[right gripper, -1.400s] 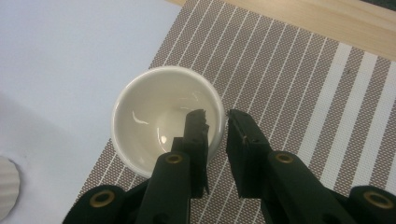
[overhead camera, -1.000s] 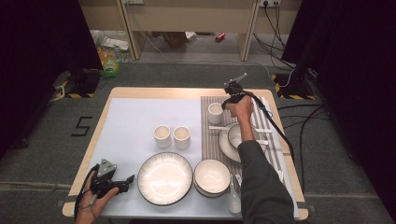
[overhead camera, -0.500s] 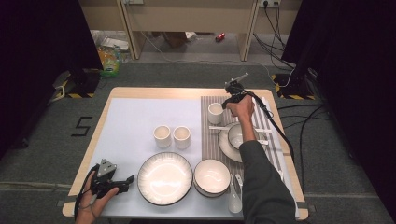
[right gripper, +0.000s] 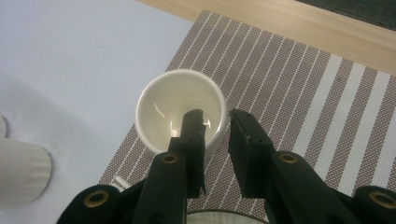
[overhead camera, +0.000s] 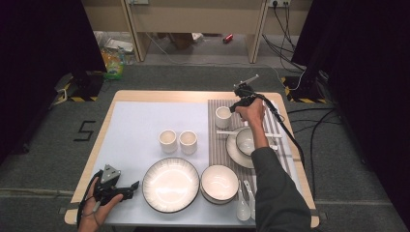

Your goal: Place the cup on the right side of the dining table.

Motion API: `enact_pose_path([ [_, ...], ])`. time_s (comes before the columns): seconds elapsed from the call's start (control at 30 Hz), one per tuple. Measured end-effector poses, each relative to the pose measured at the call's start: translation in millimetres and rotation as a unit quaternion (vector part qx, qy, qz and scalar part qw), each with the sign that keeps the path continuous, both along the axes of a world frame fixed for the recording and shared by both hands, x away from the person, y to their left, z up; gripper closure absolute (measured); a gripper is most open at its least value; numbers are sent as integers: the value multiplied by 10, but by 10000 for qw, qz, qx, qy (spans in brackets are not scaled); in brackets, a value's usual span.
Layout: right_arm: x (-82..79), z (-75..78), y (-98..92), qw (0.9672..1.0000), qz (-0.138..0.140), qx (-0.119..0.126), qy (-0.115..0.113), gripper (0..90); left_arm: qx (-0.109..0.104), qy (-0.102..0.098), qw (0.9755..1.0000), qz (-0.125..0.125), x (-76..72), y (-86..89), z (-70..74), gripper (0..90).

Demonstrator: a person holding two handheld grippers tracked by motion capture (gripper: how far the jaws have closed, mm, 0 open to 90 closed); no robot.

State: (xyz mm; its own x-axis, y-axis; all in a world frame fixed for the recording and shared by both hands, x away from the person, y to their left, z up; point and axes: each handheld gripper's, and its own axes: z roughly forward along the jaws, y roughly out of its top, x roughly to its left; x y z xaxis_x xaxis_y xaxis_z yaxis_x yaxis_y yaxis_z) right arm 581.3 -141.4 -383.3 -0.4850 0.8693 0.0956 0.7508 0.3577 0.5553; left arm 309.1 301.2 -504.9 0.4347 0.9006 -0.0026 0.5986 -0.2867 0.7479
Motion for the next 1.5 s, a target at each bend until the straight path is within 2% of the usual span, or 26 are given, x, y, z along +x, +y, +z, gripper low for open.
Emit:
enact_pose_path([
  [0.57,-231,110,-88,9991,375,50,-166,718,5,-24,10000,19,0,-3,-3,144],
  [0.87,-317,155,-146,9990,389,87,-204,645,5,-27,10000,21,0,-4,-3,144],
  [0.93,-348,169,-160,9989,376,106,-255,570,3,-32,10000,24,0,-4,-4,144],
  [1.2,-464,213,-230,9982,414,158,-397,484,2,1,10000,2,0,-1,0,143],
  [1.5,-626,235,-297,9974,475,204,-496,436,-1,1,10000,4,0,-1,0,143],
])
